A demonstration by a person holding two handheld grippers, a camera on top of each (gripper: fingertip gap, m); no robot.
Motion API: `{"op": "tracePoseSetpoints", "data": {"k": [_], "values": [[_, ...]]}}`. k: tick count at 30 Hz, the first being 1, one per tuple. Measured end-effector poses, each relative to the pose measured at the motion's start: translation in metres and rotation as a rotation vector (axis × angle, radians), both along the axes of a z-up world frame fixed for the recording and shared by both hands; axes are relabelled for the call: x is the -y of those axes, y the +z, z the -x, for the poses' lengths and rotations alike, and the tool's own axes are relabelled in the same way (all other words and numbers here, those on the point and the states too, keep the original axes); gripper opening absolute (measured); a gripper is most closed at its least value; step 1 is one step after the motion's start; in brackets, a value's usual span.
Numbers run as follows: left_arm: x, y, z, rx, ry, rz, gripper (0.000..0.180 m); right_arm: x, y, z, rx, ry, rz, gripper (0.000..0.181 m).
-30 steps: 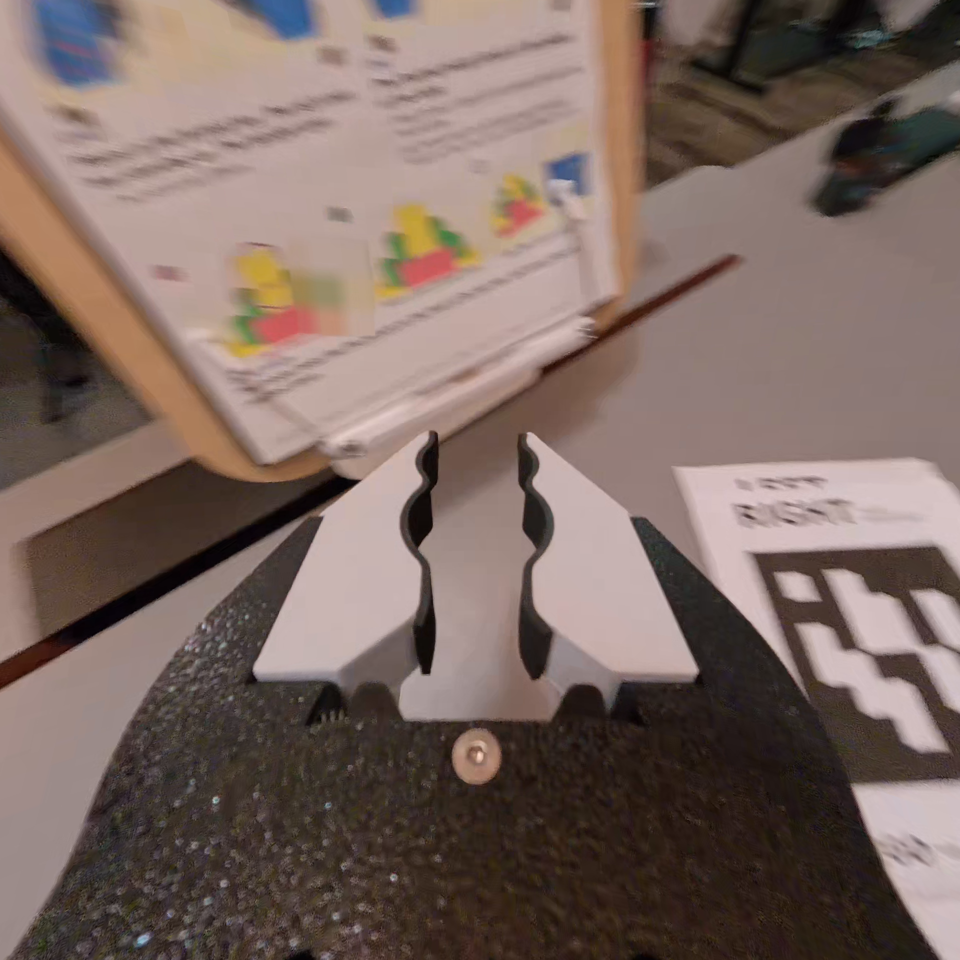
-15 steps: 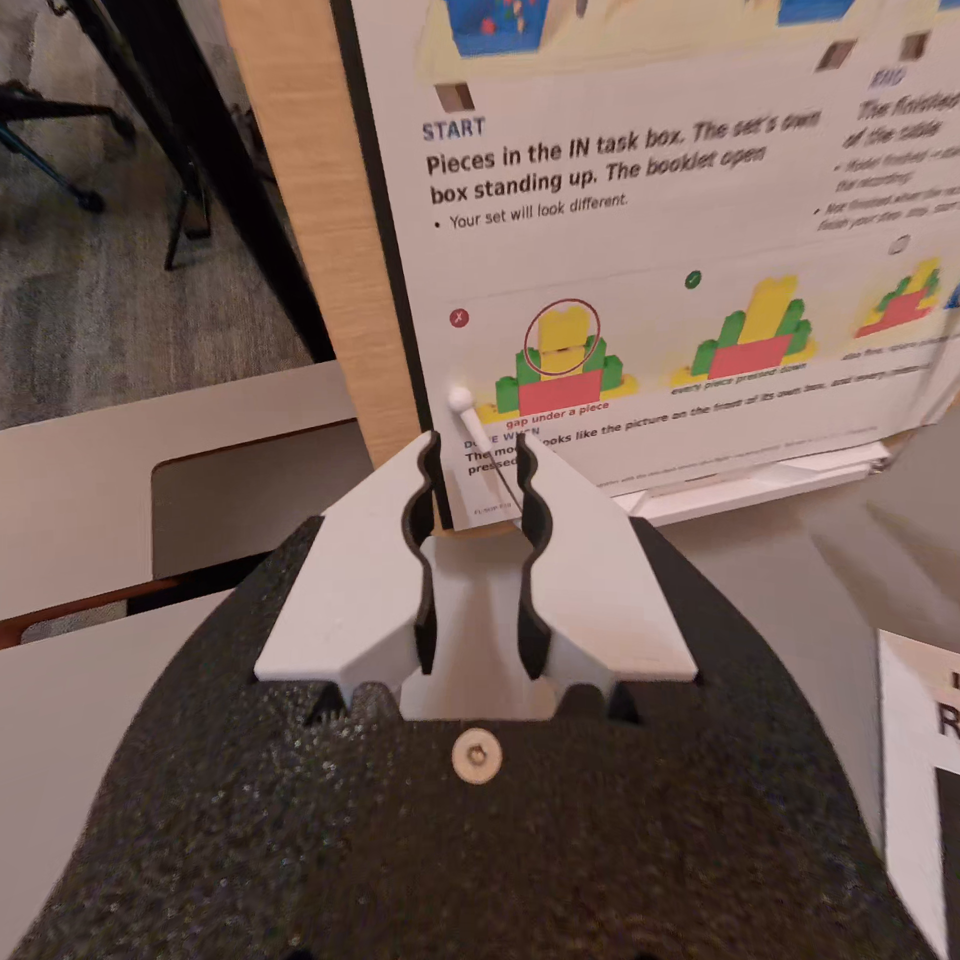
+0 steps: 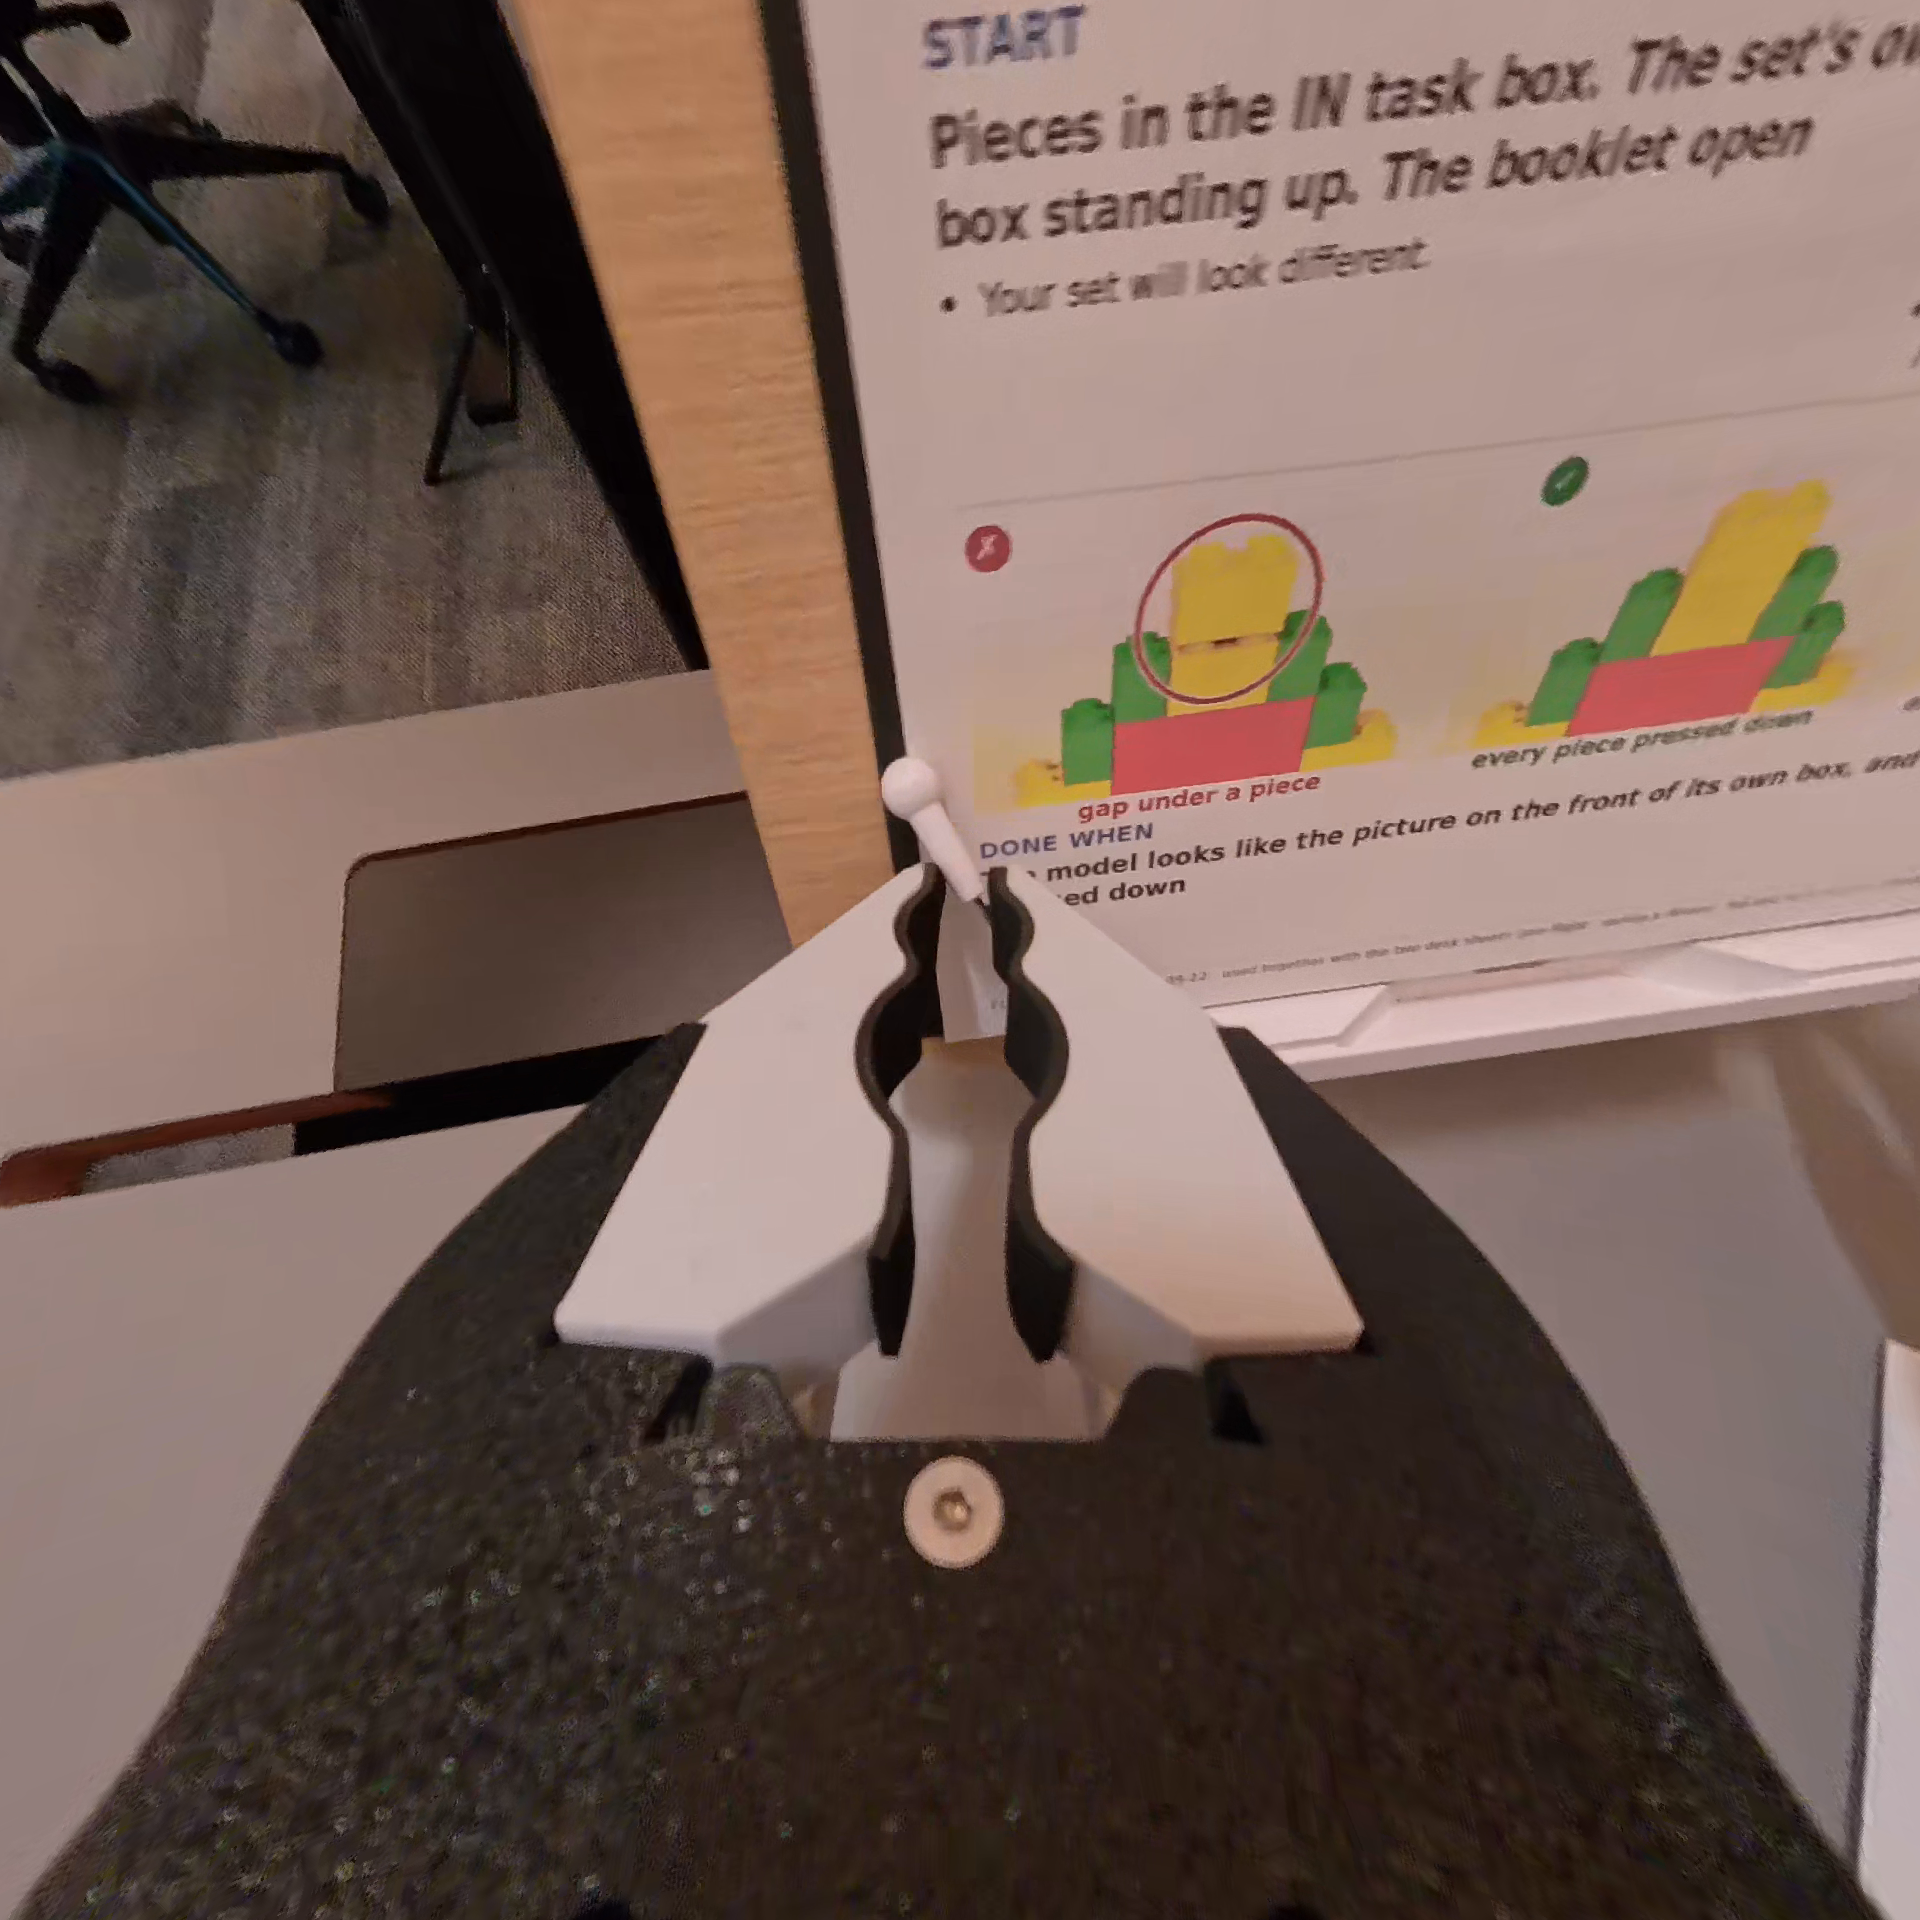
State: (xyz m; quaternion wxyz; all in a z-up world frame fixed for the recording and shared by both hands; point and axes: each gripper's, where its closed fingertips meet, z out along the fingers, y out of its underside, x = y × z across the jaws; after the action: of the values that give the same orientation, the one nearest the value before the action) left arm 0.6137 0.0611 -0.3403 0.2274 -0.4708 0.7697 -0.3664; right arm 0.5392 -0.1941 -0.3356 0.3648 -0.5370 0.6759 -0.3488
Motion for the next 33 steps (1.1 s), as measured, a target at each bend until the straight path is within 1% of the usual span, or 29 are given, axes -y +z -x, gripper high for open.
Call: {"op": "tracePoseSetpoints", "data": {"k": [2,5,8,10,14,17,18,19,20,22,24,26,27,29,31,33], "values": [[0.000,-0.001,0.000,0.010,0.003,0.012,0.006,0.000,0.000,0.001,0.011,0.001,-0.010,0.004],[-0.002,-0.002,-0.001,-0.002,0.015,0.045,0.006,0.001,0.000,0.001,-0.011,0.038,0.022,0.004],[-0.005,-0.005,-0.002,-0.015,0.034,0.061,0.007,0.009,-0.009,0.006,-0.019,-0.018,-0.040,0.005],[-0.007,-0.006,-0.002,-0.015,0.039,0.078,0.007,0.010,-0.009,0.007,0.000,-0.008,-0.042,0.005],[-0.004,-0.004,-0.003,0.017,0.010,0.062,0.008,0.010,-0.008,0.006,-0.017,0.038,-0.003,0.007],[-0.006,-0.005,-0.002,0.009,-0.005,0.063,0.008,0.009,-0.008,0.007,-0.014,0.050,0.006,0.008],[-0.007,-0.004,-0.002,0.011,-0.012,0.059,0.009,0.008,-0.007,0.009,-0.013,0.058,0.019,0.009],[-0.007,0.001,-0.002,0.023,-0.014,0.056,0.012,0.012,0.000,0.011,-0.004,0.057,0.052,0.016],[-0.008,0.010,-0.004,0.049,-0.018,0.059,0.016,0.016,0.013,0.011,0.033,0.059,0.092,0.023],[-0.004,0.048,-0.013,0.163,-0.073,0.098,0.023,0.016,0.059,0.002,0.200,0.130,0.166,0.032],[0.007,0.100,-0.028,0.306,-0.165,0.141,0.027,0.017,0.102,-0.016,0.309,0.215,0.214,0.051],[0.027,0.152,-0.045,0.373,-0.285,0.210,0.037,0.022,0.139,-0.039,0.340,0.308,0.237,0.072],[0.037,0.175,-0.054,0.382,-0.336,0.247,0.042,0.029,0.155,-0.052,0.346,0.332,0.239,0.073],[0.050,0.213,-0.076,0.396,-0.399,0.272,0.048,0.047,0.175,-0.079,0.301,0.357,0.201,0.067],[0.057,0.236,-0.098,0.419,-0.417,0.246,0.045,0.064,0.181,-0.102,0.233,0.351,0.137,0.070],[0.062,0.246,-0.115,0.423,-0.404,0.218,0.044,0.061,0.190,-0.116,0.251,0.407,0.014,0.058]]}}
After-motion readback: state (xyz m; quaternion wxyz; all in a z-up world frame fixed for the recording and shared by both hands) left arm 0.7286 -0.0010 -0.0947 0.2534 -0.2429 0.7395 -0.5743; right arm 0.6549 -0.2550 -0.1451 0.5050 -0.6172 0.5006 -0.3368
